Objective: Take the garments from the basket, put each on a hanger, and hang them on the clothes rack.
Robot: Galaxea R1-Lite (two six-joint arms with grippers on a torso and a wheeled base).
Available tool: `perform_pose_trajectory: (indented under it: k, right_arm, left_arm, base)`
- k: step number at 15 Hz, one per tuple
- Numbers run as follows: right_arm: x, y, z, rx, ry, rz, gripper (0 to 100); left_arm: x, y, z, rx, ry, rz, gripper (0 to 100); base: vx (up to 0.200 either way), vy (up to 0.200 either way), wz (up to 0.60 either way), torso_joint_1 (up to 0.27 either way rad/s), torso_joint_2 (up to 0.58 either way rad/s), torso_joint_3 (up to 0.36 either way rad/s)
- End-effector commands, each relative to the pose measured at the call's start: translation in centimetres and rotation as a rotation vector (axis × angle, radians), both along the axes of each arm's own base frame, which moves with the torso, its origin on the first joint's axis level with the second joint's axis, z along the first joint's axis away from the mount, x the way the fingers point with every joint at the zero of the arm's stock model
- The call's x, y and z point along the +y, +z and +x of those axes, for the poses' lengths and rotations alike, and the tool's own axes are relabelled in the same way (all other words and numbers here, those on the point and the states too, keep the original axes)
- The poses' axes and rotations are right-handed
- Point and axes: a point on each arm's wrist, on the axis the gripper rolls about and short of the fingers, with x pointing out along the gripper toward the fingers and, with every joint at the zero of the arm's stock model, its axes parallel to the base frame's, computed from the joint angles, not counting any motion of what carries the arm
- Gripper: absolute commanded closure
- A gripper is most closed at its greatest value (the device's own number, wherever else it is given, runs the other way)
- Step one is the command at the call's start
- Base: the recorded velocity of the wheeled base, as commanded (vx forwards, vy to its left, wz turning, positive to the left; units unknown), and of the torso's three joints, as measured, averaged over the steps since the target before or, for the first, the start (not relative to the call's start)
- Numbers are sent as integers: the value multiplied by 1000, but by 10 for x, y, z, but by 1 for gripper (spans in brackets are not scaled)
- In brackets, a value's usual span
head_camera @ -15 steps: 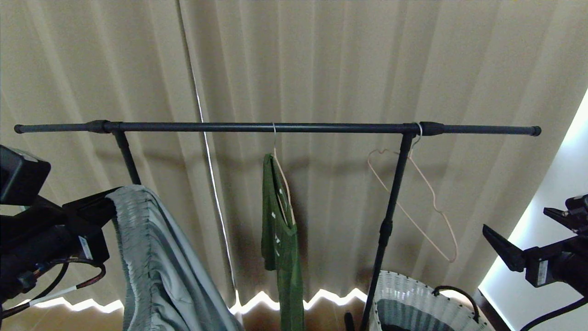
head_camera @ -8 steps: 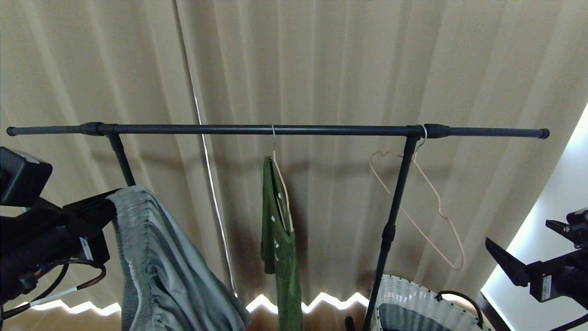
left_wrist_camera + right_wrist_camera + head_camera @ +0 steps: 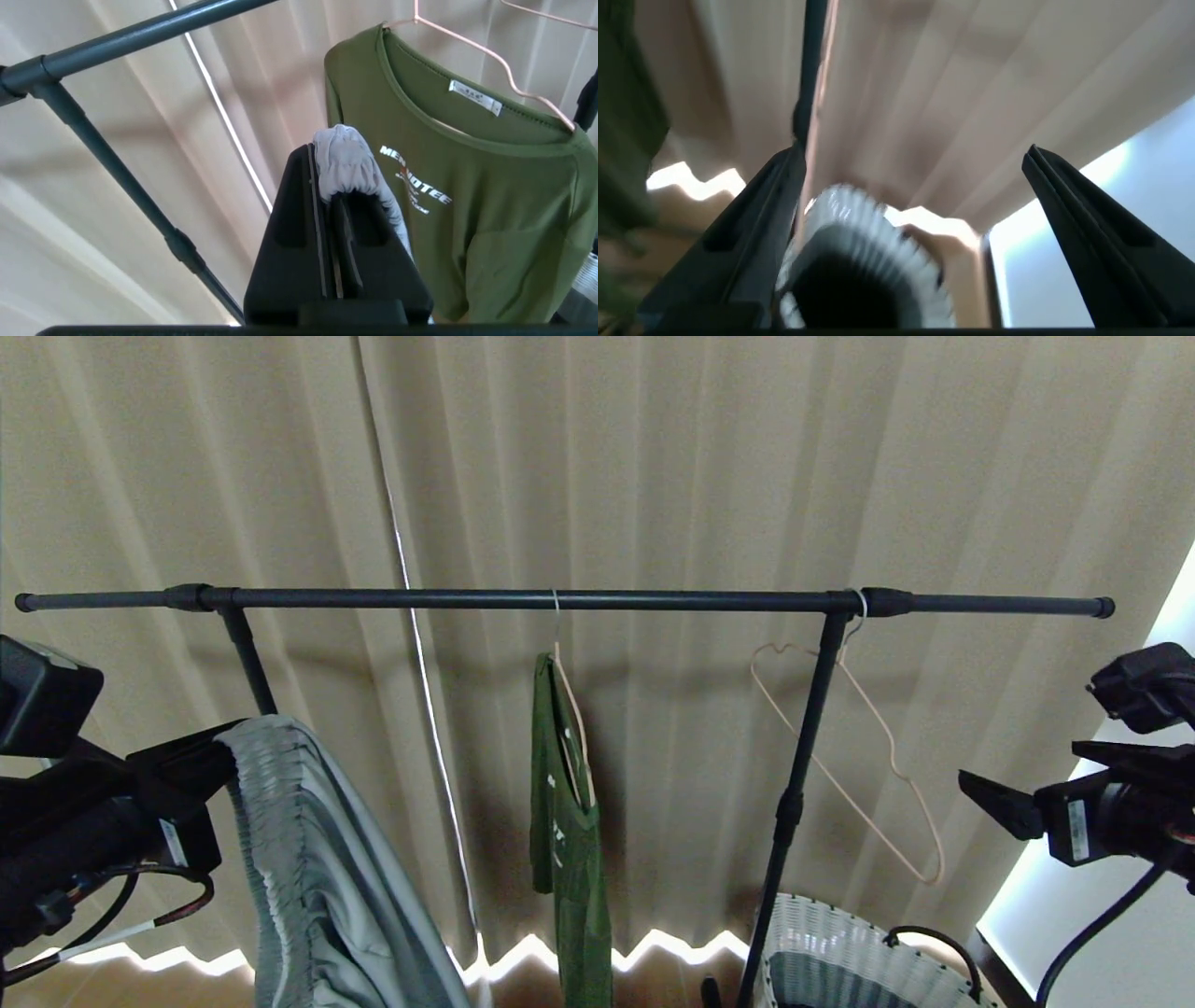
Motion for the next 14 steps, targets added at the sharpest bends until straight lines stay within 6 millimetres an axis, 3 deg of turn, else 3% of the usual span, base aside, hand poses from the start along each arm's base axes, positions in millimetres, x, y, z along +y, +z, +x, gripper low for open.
perform_pose_trajectory:
  k: [1,4,7,14]
  right_arm:
    - [9,-2,45,146,-49,60,0]
    - [15,-22,80,228,-68,71,0]
    - [21,-30,96,258,-40,82,0]
    - [32,-33,111,249,53,141,0]
  left_arm:
    - [0,0,-1,-2,-1,0,100]
    - [-1,-1,0,4,-4,2,100]
    - [-1,-3,0,14,-6,5,100]
    - [-1,-3,0,12,-8,6,100]
  base:
    - [0,0,0,0,0,0]
    - [0,0,0,0,0,0]
    - [0,0,0,0,0,0]
    - [0,0,0,0,0,0]
